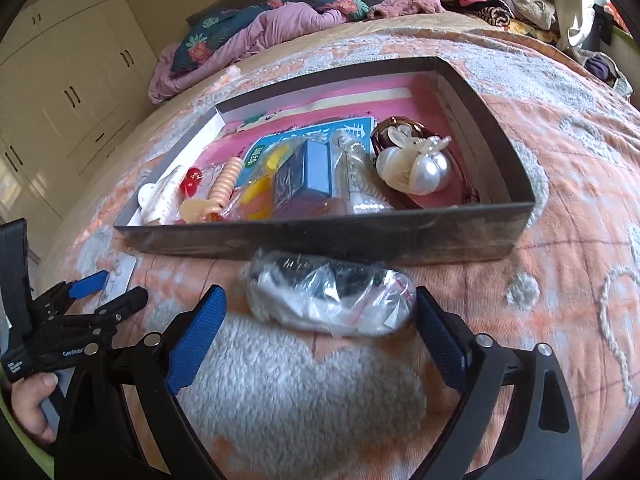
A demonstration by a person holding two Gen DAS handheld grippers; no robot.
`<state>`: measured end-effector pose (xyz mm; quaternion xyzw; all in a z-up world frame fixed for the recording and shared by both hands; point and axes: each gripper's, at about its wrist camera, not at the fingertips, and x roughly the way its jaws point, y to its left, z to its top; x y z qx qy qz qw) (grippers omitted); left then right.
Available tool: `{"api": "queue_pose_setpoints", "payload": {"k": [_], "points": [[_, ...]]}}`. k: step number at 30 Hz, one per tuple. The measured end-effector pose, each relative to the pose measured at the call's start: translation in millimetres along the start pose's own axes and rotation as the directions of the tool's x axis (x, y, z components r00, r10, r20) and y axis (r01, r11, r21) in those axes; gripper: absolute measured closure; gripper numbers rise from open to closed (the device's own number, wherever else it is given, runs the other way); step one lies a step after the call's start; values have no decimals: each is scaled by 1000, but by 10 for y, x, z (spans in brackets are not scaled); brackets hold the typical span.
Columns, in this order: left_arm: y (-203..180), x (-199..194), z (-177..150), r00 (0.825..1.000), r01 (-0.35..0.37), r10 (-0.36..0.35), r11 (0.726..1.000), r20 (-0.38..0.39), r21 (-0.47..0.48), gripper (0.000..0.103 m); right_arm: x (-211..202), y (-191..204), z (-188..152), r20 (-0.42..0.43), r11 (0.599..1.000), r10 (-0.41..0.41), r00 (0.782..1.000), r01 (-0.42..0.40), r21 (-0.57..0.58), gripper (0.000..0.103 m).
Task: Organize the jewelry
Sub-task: 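Grasp the white earring card with the left tool while the right tool grasps the clear plastic bag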
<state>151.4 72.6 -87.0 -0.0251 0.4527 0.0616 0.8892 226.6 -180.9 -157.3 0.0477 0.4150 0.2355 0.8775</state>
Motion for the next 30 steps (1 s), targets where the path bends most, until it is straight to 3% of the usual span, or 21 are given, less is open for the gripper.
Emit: {"api": "queue_pose_setpoints", "payload": {"k": [3, 7, 15, 22, 30], "points": [[-15, -12, -3, 1000, 7, -7, 1000, 7, 7, 25, -13, 16, -24, 11, 999, -10, 1000, 10, -36, 29], [-3, -76, -1, 1000, 9, -9, 1000, 29, 8, 71, -106, 52, -69, 7, 997, 53, 999, -53, -49, 31], [47, -382, -4, 984, 149, -144, 988, 102, -50, 72, -494, 347, -133, 68, 979, 143, 987, -131, -156, 31], [89, -718, 162, 967, 162, -148, 985, 206, -53, 72, -776, 414, -26, 163, 971, 144, 976, -107, -215, 31], [-59, -778, 454, 957, 176, -171, 984, 236, -2, 72, -972, 229, 205, 250, 979, 94, 964, -45, -197, 31]]}}
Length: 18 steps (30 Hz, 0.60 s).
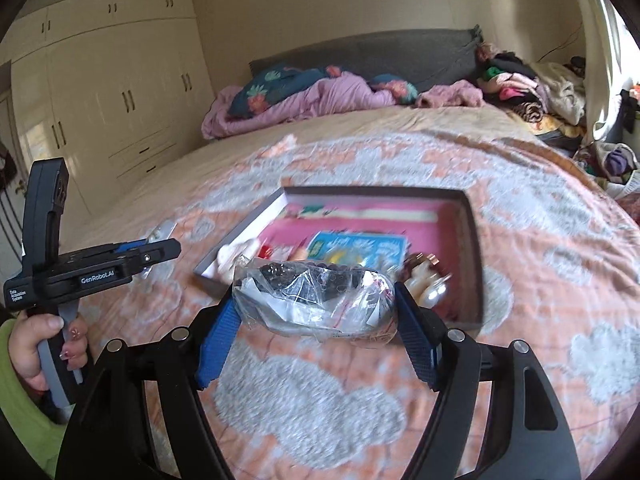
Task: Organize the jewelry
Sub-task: 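Carry the earring card with the left tool while the right tool carries the clear bag over the box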
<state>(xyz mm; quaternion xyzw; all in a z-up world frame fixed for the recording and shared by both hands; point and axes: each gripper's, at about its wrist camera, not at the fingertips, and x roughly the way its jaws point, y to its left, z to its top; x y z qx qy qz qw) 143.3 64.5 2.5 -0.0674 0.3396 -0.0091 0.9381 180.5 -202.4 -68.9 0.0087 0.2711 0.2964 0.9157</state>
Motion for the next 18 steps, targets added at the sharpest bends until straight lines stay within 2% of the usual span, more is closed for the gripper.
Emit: {"api": "queue_pose_setpoints", "payload": {"k": [3, 10, 18], "points": [[-104, 54, 118, 999, 32, -32, 999, 5, 11, 72, -35, -103, 36, 21, 1000, -27, 999, 27, 14, 31], [-324, 245, 294, 998, 57, -57, 998, 5, 42, 72, -79, -344, 117, 47, 996, -82, 996, 80, 45, 31], [-514, 512, 360, 997, 77, -76, 996, -22, 54, 72, -14, -583, 159, 55, 988, -145, 988, 141, 68, 31]]}}
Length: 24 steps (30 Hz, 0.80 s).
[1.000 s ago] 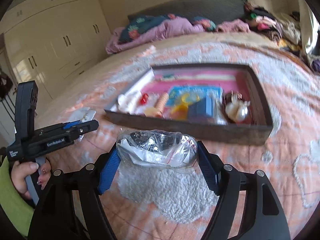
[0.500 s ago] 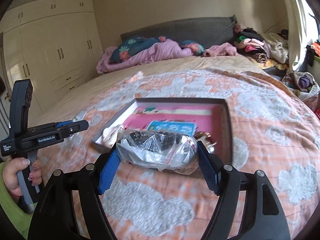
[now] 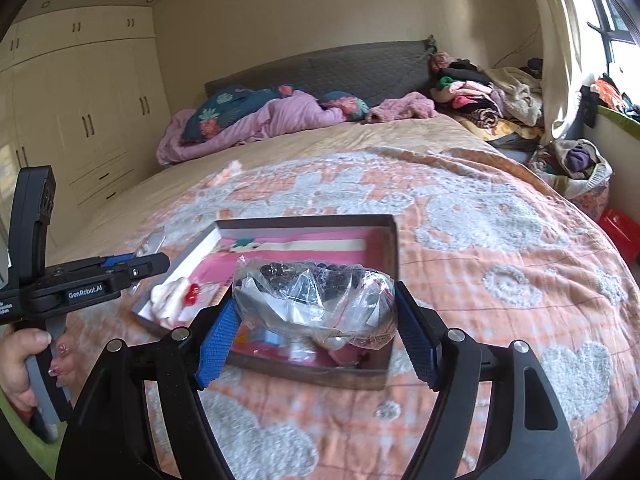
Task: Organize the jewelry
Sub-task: 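Carry the earring card with the left tool while the right tool carries the clear bag over the box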
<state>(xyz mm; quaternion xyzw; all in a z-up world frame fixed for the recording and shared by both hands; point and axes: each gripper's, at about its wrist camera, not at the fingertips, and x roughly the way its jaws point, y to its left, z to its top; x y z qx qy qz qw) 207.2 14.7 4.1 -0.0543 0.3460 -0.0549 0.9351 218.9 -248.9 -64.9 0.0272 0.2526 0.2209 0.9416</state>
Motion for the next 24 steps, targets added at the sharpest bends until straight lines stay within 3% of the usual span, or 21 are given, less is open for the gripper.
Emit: {"api": "queue_pose_setpoints", "payload": {"k": [12, 24], "points": [[-89, 369, -119, 998, 31, -30, 999, -51, 8, 71, 157, -188, -7, -15, 999, -48, 999, 48, 18, 31], [-65, 621, -191, 995, 18, -14, 999, -103, 31, 71, 382, -72, -113, -69, 999, -32, 997, 30, -31, 31]]}}
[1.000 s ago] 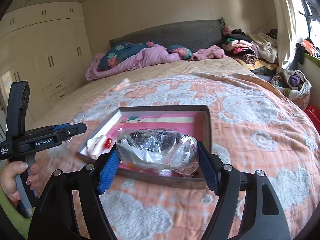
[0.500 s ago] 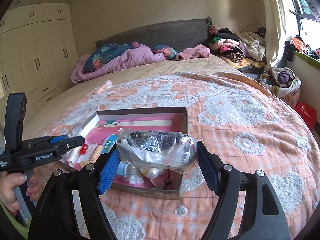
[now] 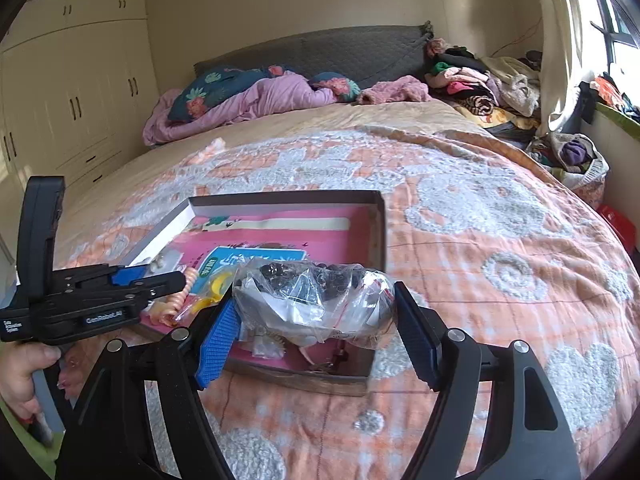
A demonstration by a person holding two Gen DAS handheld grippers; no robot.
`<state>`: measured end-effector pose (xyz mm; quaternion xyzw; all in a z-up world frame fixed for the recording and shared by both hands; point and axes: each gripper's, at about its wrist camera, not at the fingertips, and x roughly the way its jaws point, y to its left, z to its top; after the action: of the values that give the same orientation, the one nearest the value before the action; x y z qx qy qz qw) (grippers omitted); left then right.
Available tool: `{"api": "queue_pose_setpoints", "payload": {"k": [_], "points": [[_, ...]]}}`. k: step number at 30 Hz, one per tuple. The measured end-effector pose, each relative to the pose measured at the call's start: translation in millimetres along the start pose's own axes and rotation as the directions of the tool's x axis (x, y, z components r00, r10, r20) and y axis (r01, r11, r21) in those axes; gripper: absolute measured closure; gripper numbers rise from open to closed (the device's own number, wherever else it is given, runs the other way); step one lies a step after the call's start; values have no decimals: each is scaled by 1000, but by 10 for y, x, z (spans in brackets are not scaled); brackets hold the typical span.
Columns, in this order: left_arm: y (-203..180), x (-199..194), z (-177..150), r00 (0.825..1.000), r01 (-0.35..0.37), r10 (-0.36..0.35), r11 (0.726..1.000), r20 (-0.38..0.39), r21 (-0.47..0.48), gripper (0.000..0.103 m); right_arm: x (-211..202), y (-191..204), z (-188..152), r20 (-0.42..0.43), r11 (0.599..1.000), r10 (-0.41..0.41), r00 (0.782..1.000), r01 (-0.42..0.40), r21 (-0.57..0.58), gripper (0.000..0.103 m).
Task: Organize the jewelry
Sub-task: 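Carry the earring card with the left tool while the right tool carries the clear bag over the box, then open the left tool to drop the earring card while the right tool releases the clear bag in the box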
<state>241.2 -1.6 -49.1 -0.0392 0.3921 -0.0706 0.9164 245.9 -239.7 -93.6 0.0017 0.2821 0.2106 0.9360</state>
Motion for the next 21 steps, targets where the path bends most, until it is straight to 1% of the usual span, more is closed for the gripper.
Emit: {"api": "queue_pose_setpoints", "payload": {"k": [3, 7, 11, 14, 19, 21], "points": [[18, 18, -2, 1000, -7, 7, 1000, -4, 3, 70, 56, 57, 5, -9, 1000, 12, 1000, -12, -25, 31], [34, 19, 6, 1000, -18, 18, 1000, -1, 3, 67, 145, 164, 17, -25, 997, 24, 999, -26, -74, 31], [76, 3, 16, 1000, -24, 24, 1000, 4, -3, 59, 227, 231, 50, -35, 994, 31, 999, -35, -105, 31], [91, 0, 19, 1000, -29, 29, 1000, 4, -8, 55, 293, 278, 65, -46, 992, 34, 998, -40, -123, 31], [111, -23, 21, 999, -36, 36, 999, 6, -14, 49, 390, 280, 85, -63, 992, 52, 997, -59, -113, 30], [109, -37, 22, 999, -38, 39, 999, 8, -14, 48, 413, 285, 85, -67, 992, 60, 996, -67, -107, 30]]}}
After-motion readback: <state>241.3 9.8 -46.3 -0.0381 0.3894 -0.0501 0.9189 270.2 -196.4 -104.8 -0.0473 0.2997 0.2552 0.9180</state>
